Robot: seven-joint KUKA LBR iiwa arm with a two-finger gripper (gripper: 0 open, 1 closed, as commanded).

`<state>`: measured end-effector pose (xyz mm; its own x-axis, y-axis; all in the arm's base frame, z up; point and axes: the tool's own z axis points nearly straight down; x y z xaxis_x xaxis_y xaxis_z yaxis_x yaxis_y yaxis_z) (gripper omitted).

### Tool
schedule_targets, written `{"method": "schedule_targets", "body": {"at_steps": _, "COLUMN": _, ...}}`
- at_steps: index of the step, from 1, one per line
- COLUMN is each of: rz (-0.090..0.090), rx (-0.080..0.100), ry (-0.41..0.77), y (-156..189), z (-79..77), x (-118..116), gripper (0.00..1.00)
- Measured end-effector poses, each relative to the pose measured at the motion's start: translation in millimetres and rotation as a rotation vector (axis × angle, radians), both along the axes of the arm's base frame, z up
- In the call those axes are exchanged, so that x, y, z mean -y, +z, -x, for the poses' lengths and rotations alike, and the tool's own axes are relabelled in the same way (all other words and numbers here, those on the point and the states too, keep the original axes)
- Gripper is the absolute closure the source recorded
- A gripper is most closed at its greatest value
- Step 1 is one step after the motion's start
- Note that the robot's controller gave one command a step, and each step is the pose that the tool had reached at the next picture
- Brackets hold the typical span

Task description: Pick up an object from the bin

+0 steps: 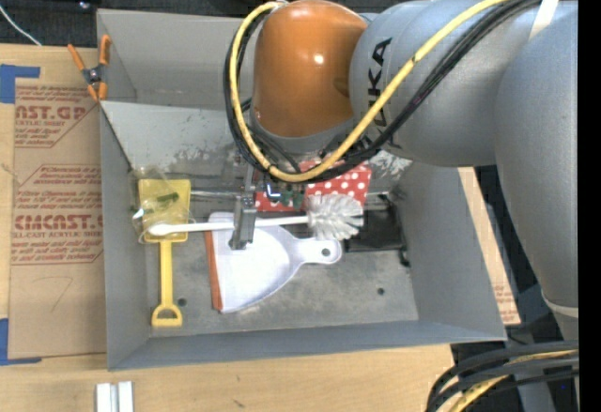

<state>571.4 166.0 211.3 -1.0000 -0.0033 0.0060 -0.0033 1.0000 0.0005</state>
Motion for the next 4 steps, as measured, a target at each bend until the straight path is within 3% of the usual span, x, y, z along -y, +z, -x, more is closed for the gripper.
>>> {"method": "schedule_targets", "body": {"at_steps": 1, "rz": -0.001, "rx": 0.008, "ry": -0.003, "y": 5.1, "z": -1.6, "x": 1.2, "gripper": 0.00}}
{"method": "schedule_targets", "body": {"at_steps": 2, "rz": -0.004, "rx": 0.002, "ry": 0.554, "y": -50.2, "z": -5.0, "x": -19.8, "gripper": 0.00}}
{"method": "schedule_targets", "body": {"at_steps": 3, "rz": -0.005, "rx": 0.007, "ry": 0.476, "y": -56.7, "z": -5.9, "x": -20.5, "gripper": 0.00}}
{"method": "schedule_targets", "body": {"at_steps": 4, "rz": -0.007, "rx": 0.005, "ry": 0.797, "y": -91.4, "z": -21.9, "x": -8.3, "gripper": 0.00}}
